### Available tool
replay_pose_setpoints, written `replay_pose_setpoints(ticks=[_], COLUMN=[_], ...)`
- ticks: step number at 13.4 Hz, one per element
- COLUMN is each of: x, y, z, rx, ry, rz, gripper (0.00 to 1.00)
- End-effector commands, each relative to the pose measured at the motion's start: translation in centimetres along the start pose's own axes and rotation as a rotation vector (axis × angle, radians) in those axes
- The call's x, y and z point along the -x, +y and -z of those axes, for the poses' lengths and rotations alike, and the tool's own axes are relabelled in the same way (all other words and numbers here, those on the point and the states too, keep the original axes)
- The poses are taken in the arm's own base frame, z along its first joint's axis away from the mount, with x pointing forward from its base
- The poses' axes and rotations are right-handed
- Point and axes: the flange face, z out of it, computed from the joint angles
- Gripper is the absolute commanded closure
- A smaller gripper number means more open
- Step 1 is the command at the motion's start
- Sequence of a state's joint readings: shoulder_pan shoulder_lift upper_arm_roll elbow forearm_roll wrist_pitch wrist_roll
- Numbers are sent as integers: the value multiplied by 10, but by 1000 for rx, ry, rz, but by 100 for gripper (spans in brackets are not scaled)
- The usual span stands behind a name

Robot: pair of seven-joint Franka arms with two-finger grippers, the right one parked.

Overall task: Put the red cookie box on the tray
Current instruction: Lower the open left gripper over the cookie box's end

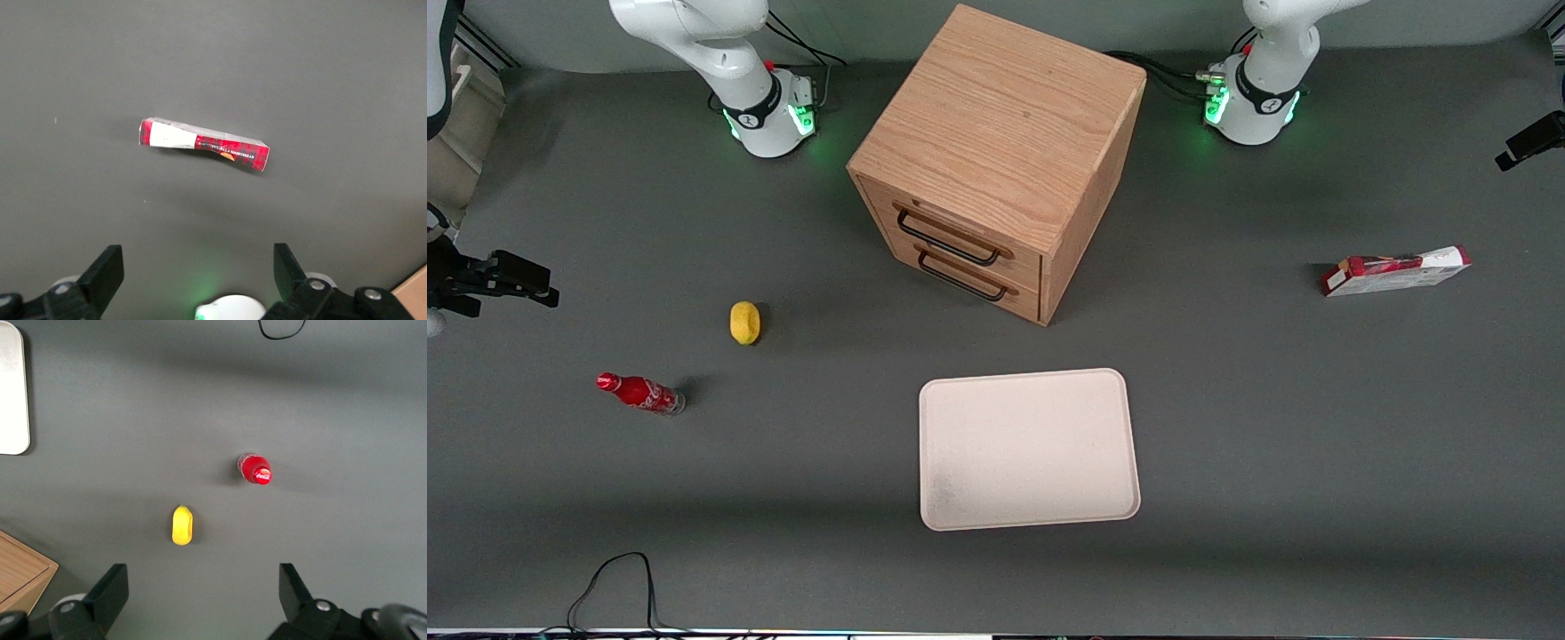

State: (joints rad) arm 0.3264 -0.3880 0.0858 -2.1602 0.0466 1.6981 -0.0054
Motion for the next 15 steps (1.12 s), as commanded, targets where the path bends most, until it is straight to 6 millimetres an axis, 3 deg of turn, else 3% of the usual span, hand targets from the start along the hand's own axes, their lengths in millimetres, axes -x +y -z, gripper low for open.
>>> replay_pose_setpoints(ticks=[1, 6, 10, 13, 15], x=[10, 10, 0, -2, -3], y=[2, 25, 21, 20, 19], z=[-6, -15, -14, -34, -61], rx=[-11, -28, 7, 23, 34], ry=[-4, 3, 55, 70, 80], rz=[281, 757, 1144, 1203, 1203], gripper=[0, 0, 0, 0, 0])
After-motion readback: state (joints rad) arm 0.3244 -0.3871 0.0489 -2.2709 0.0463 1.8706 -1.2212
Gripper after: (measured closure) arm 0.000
